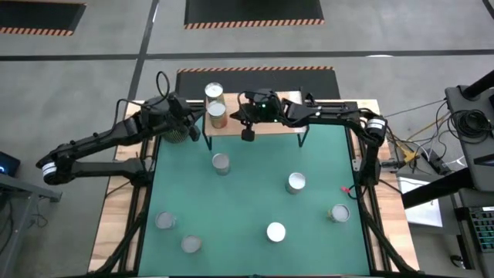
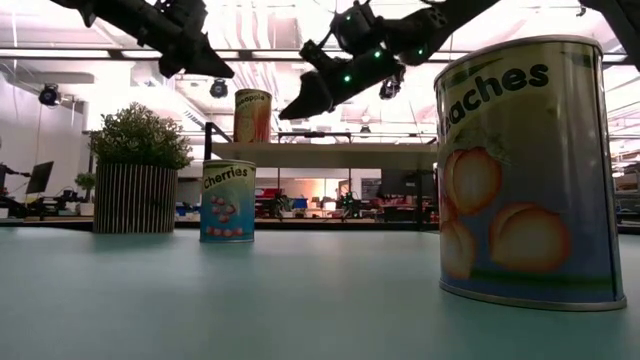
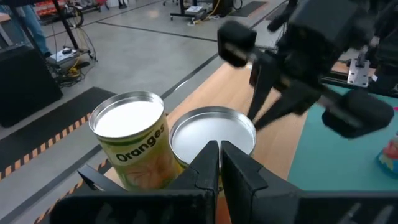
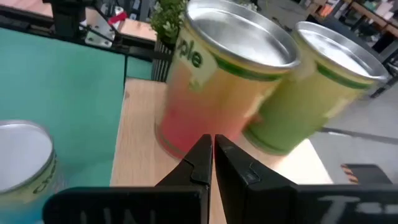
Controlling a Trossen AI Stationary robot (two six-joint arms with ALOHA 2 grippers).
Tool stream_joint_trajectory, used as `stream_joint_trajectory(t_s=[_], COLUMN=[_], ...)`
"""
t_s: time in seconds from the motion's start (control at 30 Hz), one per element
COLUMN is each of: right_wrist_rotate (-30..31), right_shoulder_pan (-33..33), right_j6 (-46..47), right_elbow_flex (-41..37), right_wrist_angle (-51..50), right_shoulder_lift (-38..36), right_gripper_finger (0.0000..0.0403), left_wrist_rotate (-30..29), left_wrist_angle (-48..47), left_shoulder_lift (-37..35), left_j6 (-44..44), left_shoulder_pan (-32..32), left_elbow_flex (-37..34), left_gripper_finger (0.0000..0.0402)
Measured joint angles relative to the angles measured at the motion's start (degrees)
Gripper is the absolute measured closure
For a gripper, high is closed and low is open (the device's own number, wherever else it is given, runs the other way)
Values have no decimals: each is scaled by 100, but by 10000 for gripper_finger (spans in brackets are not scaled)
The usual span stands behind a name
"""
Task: Pick and place cans onto a shelf
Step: Put the big canned pineapple on the shelf aligned with the other big canned oranges
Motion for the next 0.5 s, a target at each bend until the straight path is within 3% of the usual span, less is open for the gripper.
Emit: stream_joint_trajectory(t_s=[0.5], right_wrist_rotate=[18], right_shoulder_pan=[37], right_j6=[-1], right_elbow_flex=[38], right_wrist_angle=[305], right_shoulder_lift=[120], right_gripper_finger=[394], left_wrist_rotate=[2], left_wrist_angle=[54], left_shoulder_lift=[-2], left_j6=[-433], left_shoulder_pan=[-472], left_elbow_flex=[-2], left_gripper_finger=[402])
